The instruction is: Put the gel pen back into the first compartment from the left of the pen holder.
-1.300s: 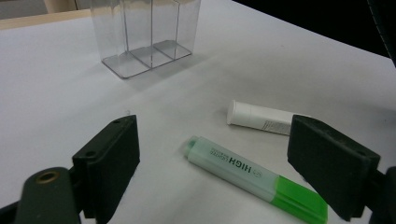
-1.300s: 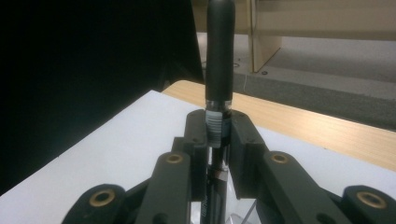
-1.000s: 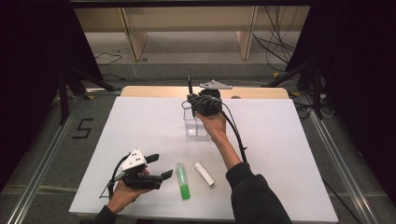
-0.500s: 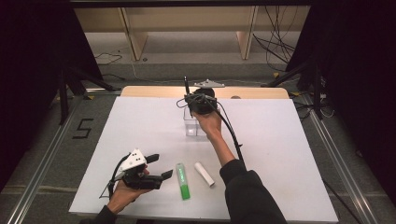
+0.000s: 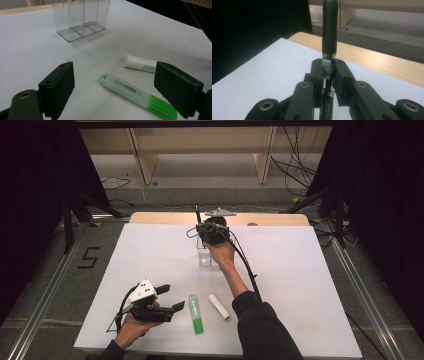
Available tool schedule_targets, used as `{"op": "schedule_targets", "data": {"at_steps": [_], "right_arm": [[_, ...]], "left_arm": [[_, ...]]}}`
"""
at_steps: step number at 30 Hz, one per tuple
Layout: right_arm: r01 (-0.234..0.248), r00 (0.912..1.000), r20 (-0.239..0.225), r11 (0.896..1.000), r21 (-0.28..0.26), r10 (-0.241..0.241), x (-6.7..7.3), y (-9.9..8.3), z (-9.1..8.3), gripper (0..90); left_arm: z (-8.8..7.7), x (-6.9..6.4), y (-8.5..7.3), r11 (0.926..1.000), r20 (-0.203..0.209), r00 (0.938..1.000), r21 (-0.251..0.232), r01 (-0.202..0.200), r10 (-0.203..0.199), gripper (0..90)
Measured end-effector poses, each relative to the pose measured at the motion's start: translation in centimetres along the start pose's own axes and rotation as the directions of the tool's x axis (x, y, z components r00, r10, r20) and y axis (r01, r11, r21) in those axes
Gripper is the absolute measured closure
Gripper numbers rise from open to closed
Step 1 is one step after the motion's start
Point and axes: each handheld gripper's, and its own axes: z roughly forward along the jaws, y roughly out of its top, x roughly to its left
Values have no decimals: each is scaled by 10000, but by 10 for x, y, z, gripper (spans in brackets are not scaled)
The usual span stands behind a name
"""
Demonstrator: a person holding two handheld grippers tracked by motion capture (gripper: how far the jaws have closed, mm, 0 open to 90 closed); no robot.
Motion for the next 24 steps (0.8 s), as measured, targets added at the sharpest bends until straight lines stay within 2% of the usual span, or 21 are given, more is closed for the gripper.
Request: {"op": "schedule_targets", "data": {"at_steps": [9, 22, 24], "right_arm": [[-156, 9999, 9, 9998, 124, 156, -2, -2, 3, 792], [-116, 9999, 37, 9991, 419, 115, -3, -6, 6, 790], [-46, 9999, 100, 9986, 518, 41, -3, -7, 6, 743]], "left_arm": [[0, 1, 0, 10000, -23, 10000, 74, 48, -47, 164], [0, 2, 0, 9999, -98, 9999, 57, 136, -135, 163], [0, 2, 0, 9999, -101, 9998, 52, 157, -157, 164]]}}
